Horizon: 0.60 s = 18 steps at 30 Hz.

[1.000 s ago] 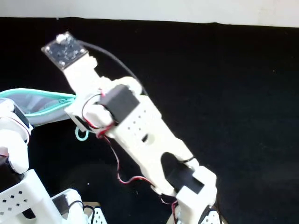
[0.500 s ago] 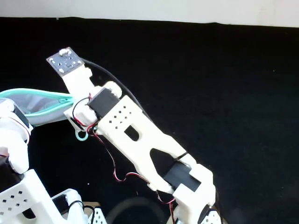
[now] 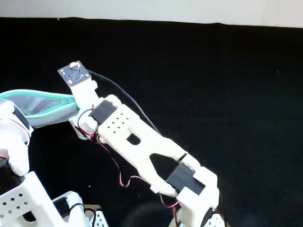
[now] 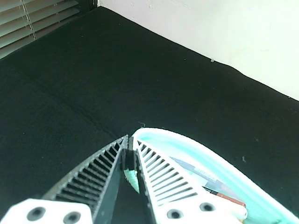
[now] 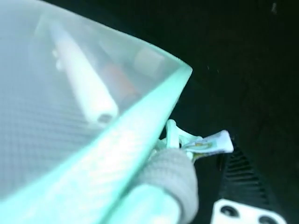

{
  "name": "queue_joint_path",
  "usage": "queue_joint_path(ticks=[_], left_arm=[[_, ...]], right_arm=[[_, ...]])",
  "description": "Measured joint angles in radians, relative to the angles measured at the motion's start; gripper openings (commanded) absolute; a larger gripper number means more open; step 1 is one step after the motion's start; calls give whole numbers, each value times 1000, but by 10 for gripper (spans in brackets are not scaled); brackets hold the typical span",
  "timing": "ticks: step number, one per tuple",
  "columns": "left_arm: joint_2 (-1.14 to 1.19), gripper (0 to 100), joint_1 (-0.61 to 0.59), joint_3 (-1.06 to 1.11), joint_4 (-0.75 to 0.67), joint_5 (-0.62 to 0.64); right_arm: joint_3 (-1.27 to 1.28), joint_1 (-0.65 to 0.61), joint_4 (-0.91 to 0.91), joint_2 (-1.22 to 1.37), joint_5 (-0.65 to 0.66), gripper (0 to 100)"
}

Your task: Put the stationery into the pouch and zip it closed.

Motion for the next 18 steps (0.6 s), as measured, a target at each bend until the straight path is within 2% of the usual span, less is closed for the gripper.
queue_joint_path(ticks=[10, 18], left_arm=[[0, 7, 0, 0, 0, 0], [0, 7, 0, 0, 0, 0]], right_arm=[[123, 23, -28, 3, 46, 260], [158, 40, -137, 3, 60, 259]])
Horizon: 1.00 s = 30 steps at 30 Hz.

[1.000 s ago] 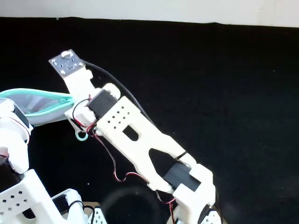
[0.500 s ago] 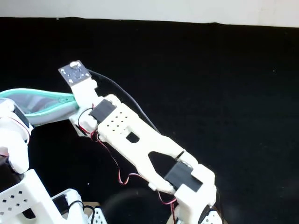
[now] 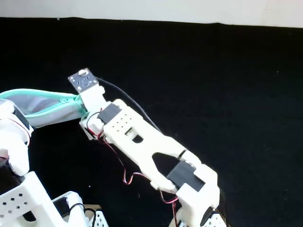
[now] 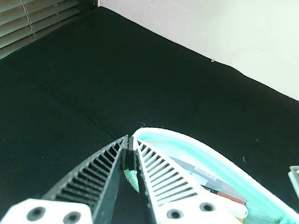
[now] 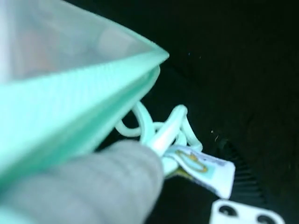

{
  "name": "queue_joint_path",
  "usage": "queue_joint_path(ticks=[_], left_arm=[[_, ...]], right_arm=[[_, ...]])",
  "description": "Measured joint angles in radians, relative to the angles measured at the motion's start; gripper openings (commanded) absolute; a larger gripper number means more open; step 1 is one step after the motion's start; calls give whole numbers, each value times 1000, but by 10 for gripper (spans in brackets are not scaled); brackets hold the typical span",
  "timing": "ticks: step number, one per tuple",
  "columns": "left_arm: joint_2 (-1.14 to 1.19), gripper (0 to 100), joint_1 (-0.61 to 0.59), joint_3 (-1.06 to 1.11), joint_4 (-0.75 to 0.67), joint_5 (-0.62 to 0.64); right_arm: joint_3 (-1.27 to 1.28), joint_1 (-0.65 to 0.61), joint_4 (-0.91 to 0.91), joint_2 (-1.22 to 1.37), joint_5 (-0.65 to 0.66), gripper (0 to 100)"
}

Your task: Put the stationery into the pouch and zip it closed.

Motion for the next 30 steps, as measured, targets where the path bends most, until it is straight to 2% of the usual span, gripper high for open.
queue_joint_path(ticks=[3, 6, 8, 11, 18, 22, 30], left_arm=[[0, 7, 0, 0, 0, 0], [0, 7, 0, 0, 0, 0], [0, 7, 0, 0, 0, 0], [0, 7, 0, 0, 0, 0], [0, 7, 0, 2, 0, 0], [0, 7, 0, 2, 0, 0], [0, 7, 0, 2, 0, 0]], right_arm=[[0, 3, -21, 0, 0, 188], [0, 3, -28, 0, 0, 0], [2, 3, -28, 0, 0, 27], [2, 23, -28, 0, 0, 9], [32, 146, -18, -29, 2, 7], [101, 187, -5, -152, 54, 7], [275, 183, -3, -532, 103, 7]])
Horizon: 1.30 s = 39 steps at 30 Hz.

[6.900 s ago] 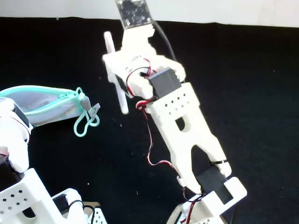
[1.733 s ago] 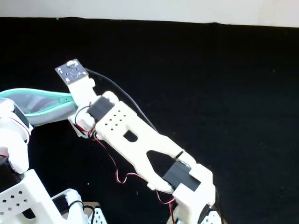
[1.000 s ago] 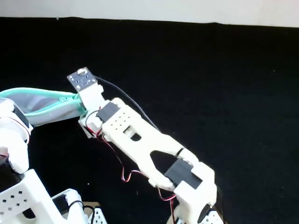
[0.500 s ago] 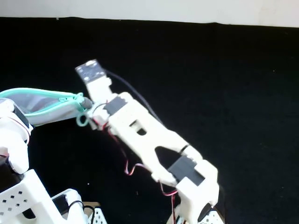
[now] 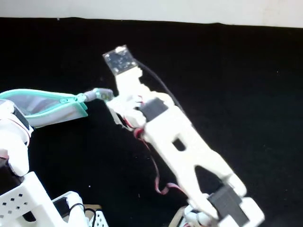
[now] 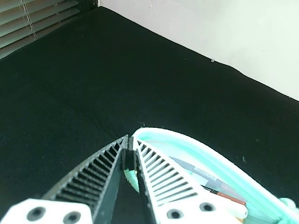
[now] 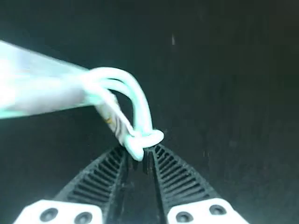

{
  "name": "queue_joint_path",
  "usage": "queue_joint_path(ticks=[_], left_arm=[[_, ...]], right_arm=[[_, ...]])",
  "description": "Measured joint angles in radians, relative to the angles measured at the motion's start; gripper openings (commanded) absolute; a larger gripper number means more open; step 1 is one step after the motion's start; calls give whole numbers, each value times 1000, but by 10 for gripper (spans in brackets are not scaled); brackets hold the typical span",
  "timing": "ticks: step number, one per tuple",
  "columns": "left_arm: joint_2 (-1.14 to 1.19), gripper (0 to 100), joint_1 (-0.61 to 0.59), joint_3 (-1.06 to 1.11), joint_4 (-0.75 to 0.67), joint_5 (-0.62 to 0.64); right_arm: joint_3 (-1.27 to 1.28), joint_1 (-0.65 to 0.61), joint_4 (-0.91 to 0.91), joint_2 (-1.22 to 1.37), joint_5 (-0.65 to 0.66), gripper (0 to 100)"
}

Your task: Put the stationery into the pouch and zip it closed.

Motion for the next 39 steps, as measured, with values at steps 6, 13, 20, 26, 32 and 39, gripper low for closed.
queue_joint_path(ticks=[6, 13, 20, 26, 32, 39], left_arm=[[0, 7, 0, 0, 0, 0], [0, 7, 0, 0, 0, 0], [0, 7, 0, 0, 0, 0], [0, 7, 0, 2, -25, 0], [0, 7, 3, 5, -86, 0], [2, 8, 175, -12, -138, 0]], right_arm=[[6, -18, 0, -173, 0, 7], [-178, -63, 80, -178, 0, 7], [-416, -199, 252, -180, 0, 7], [-497, -213, 367, -180, 0, 7], [-600, -213, 477, -180, 0, 7], [-730, -143, 571, -180, 0, 7]])
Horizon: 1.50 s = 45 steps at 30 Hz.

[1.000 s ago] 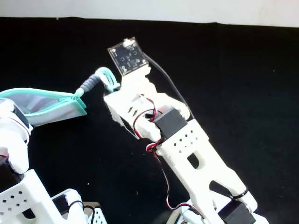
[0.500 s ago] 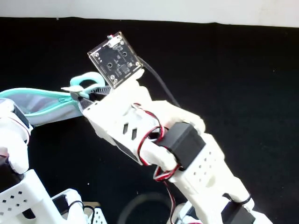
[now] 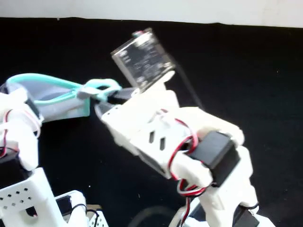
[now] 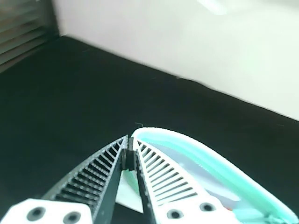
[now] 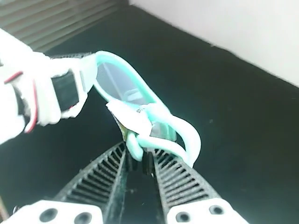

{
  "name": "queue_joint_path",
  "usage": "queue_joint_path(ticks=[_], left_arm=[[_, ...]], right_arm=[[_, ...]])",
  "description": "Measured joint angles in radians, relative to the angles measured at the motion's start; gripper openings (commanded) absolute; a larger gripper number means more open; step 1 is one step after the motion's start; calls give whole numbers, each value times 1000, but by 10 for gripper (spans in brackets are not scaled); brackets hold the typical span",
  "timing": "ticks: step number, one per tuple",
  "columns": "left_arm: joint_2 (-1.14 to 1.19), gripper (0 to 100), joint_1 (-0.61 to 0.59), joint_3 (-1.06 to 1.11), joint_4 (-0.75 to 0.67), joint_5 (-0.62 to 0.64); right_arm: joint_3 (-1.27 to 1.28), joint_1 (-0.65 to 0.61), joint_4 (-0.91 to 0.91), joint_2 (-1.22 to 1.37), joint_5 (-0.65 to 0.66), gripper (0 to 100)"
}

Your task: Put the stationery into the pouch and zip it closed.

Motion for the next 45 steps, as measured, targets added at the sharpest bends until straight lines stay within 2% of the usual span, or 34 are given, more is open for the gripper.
queue_joint_path(ticks=[7, 23, 31, 39, 45], left_arm=[[17, 59, 140, -80, 0, -38], [29, 63, 201, -78, 6, -48], [34, 63, 262, -126, 6, -46], [34, 63, 393, -239, 8, -46], [34, 63, 411, -311, 25, -46]], right_arm=[[-115, 103, 49, 0, 0, 7], [-506, 141, 84, 144, 0, 6], [-525, 141, 84, 160, 6, 6], [-528, 86, 130, 160, 6, 6], [-528, 81, 132, 160, 6, 6]])
